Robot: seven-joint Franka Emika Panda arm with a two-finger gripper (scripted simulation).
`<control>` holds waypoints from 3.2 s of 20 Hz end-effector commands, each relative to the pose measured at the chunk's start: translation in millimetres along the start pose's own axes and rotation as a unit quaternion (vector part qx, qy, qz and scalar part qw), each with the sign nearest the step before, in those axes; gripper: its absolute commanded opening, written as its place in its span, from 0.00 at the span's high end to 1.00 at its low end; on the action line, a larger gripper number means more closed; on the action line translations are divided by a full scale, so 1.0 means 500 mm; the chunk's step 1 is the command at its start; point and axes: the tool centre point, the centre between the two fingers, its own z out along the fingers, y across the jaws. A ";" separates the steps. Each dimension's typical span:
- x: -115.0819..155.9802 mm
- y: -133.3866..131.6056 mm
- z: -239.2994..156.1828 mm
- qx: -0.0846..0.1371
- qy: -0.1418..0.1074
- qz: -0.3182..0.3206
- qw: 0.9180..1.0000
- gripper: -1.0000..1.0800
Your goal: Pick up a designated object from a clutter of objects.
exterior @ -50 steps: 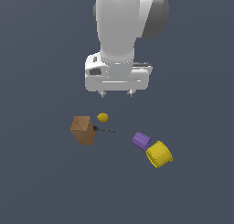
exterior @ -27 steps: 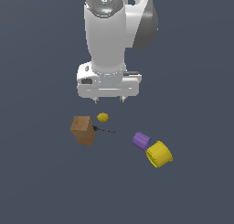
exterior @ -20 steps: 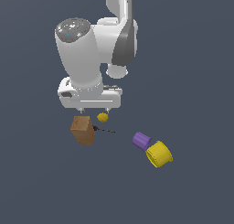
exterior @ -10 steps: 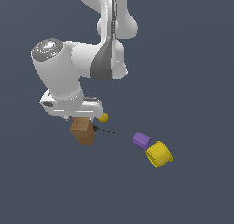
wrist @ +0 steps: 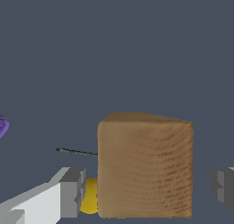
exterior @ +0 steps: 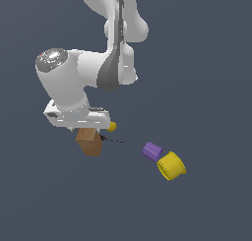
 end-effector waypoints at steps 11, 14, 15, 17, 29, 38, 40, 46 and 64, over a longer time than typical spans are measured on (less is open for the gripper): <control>0.001 0.003 0.081 0.000 0.000 0.000 1.000 0.04; 0.001 0.003 0.081 0.000 0.000 0.000 1.000 1.00; 0.001 0.003 0.081 0.000 0.000 0.000 1.000 1.00; 0.001 0.003 0.081 0.000 0.000 0.000 1.000 1.00; -0.011 -0.008 0.062 0.000 0.000 0.000 1.000 1.00; -0.058 -0.055 -0.010 0.000 0.000 0.000 1.000 1.00; -0.074 -0.070 -0.035 0.000 0.000 0.000 1.000 1.00; -0.128 -0.124 -0.120 -0.001 0.000 0.000 1.000 1.00; -0.293 -0.296 -0.394 -0.002 0.000 0.000 1.000 1.00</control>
